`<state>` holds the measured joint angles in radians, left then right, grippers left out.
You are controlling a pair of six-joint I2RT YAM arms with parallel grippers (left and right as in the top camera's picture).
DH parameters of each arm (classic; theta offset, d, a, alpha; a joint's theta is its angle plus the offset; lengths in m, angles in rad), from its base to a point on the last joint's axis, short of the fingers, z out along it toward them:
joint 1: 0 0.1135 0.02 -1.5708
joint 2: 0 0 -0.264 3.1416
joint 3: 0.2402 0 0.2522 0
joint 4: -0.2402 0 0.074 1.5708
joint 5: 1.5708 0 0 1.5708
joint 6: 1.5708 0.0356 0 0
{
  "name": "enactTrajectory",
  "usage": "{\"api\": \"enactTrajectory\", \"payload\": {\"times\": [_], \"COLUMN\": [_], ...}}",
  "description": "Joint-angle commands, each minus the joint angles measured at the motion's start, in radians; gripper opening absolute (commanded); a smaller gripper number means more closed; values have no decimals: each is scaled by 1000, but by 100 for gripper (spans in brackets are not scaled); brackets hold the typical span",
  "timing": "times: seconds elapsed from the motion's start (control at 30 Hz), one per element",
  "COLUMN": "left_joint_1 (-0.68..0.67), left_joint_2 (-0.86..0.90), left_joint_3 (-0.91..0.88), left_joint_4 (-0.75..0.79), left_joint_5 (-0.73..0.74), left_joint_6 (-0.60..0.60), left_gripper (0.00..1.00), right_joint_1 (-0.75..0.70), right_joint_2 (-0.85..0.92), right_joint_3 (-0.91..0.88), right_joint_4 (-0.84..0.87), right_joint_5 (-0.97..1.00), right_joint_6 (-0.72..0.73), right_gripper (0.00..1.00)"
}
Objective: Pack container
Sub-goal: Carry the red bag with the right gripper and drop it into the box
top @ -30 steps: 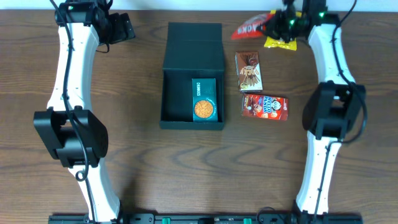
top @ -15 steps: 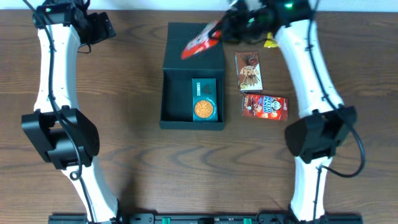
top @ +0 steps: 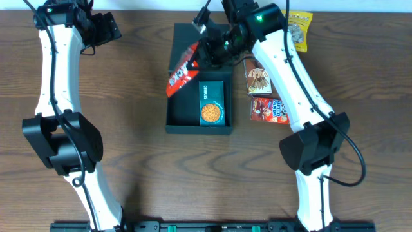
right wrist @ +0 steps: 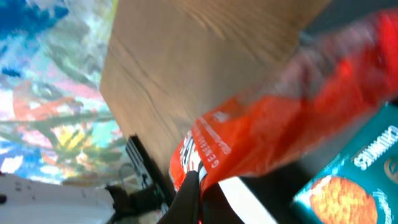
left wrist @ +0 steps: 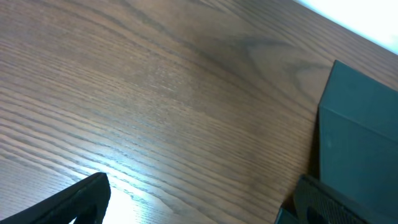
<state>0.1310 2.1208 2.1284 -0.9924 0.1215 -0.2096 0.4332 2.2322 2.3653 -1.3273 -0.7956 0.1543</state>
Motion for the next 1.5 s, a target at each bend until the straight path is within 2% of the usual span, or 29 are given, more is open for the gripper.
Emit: {"api": "enactTrajectory", "payload": {"times": [0.0, 0.27, 0.57, 0.7, 0.9, 1.17, 1.33, 1.47], "left_joint_1": [4, 3, 3, 3, 3, 3, 3, 3], "left_joint_2": [0, 0, 0, 0, 0, 0, 0, 0], "left_joint_3": [19, 19, 19, 19, 19, 19, 19, 19], "left_joint_4": [-7, -80, -182, -184, -185, -184, -177, -168], "left_joint_5": [11, 14, 14, 13, 13, 13, 13, 14], "left_joint_6": [-8, -42, -41, -41, -16, 9, 9, 8], "left_gripper": [95, 95, 95, 95, 95, 95, 95, 95], "right_joint_1": [12, 13, 8, 14, 17, 70, 72, 70], "right_joint_2": [32, 114, 103, 86, 62, 77, 77, 77], "right_joint_3": [-6, -59, -56, -56, -56, -103, -130, -142], "right_joint_4": [-36, -87, -108, -93, 8, 8, 16, 28], "right_joint_5": [-24, -36, -214, -230, -414, -212, -194, -108], "right_joint_6": [-109, -194, -232, -235, -238, -233, -230, -217], "right_gripper": [2, 1, 2, 2, 2, 1, 1, 2]}}
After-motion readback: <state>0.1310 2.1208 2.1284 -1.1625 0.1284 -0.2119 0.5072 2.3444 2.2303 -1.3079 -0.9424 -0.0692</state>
